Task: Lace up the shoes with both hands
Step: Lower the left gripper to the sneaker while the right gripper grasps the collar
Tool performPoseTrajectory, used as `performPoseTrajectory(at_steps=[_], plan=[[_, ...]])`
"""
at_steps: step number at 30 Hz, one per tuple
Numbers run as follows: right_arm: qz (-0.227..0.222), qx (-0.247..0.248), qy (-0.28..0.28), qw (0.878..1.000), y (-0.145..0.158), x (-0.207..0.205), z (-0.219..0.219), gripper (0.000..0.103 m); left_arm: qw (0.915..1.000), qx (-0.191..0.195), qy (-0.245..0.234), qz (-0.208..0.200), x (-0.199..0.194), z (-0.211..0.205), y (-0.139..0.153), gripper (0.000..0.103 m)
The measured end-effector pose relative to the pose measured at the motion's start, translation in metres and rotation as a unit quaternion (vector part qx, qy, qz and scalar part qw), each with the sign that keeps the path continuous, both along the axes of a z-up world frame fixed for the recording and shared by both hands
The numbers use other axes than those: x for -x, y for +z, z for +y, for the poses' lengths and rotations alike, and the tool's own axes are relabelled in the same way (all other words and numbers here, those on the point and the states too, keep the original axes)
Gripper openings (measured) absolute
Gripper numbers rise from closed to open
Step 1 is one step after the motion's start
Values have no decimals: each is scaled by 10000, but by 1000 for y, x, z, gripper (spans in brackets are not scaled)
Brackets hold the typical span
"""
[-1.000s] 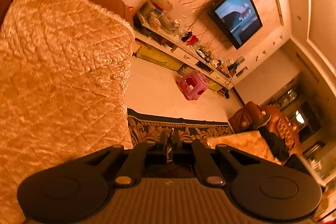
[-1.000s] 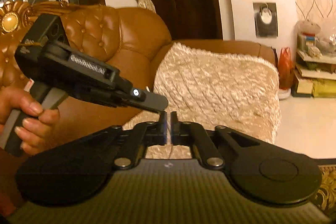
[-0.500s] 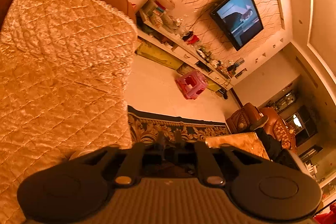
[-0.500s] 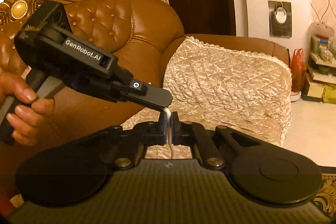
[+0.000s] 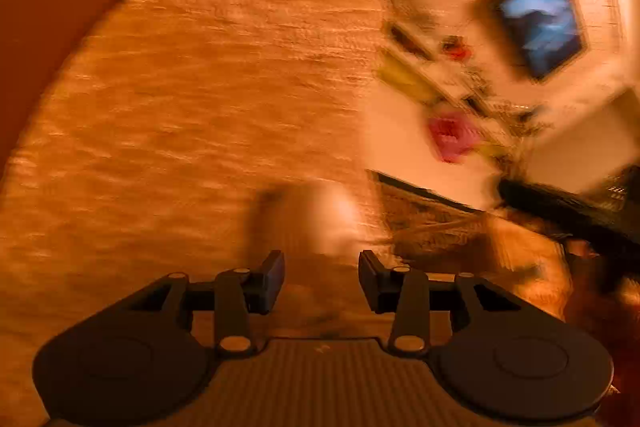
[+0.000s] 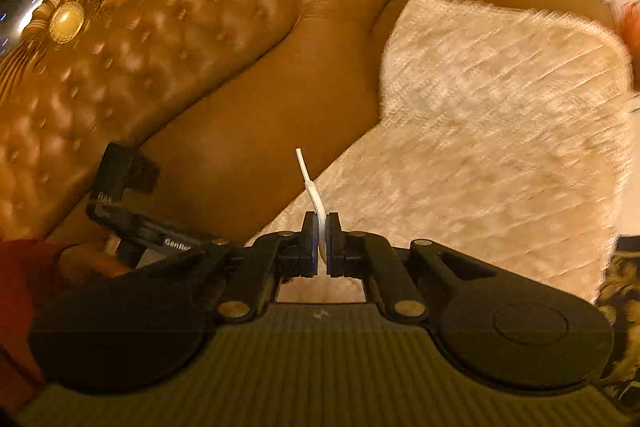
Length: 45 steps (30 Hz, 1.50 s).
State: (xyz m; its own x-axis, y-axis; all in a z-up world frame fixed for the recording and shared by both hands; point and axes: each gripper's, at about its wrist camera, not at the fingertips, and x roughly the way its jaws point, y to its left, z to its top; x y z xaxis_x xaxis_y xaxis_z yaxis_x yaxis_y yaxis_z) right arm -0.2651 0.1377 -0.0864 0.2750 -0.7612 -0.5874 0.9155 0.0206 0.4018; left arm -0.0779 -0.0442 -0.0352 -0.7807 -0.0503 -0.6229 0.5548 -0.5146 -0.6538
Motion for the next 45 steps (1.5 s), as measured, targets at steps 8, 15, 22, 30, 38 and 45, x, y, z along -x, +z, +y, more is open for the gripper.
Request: performPoseTrajectory(at_steps=[8, 15, 22, 30, 38, 45], plan=[[57, -833, 348, 9959, -20, -12, 11, 6, 9873, -235, -1423, 673, 13, 32, 10, 13], [762, -1268, 657, 9868, -8, -11, 14, 6, 9850, -282, -1584, 629, 26, 33, 1, 35], [1421, -1486, 1232, 9709, -5, -23, 8, 6, 9879, -63, -1482, 457, 22, 20, 22, 49], [2048, -1430, 1810, 9512, 3, -45, 0, 7, 9925, -271, -1176, 172, 30, 15, 17, 27], [3255, -1538, 3413, 8683, 2, -88, -19, 6, 9956, -292, -885, -34, 13, 19, 21, 27], [4024, -1614, 4339, 7898, -6, -126, -39, 6, 9975, -263, -645, -81, 9, 24, 19, 27]])
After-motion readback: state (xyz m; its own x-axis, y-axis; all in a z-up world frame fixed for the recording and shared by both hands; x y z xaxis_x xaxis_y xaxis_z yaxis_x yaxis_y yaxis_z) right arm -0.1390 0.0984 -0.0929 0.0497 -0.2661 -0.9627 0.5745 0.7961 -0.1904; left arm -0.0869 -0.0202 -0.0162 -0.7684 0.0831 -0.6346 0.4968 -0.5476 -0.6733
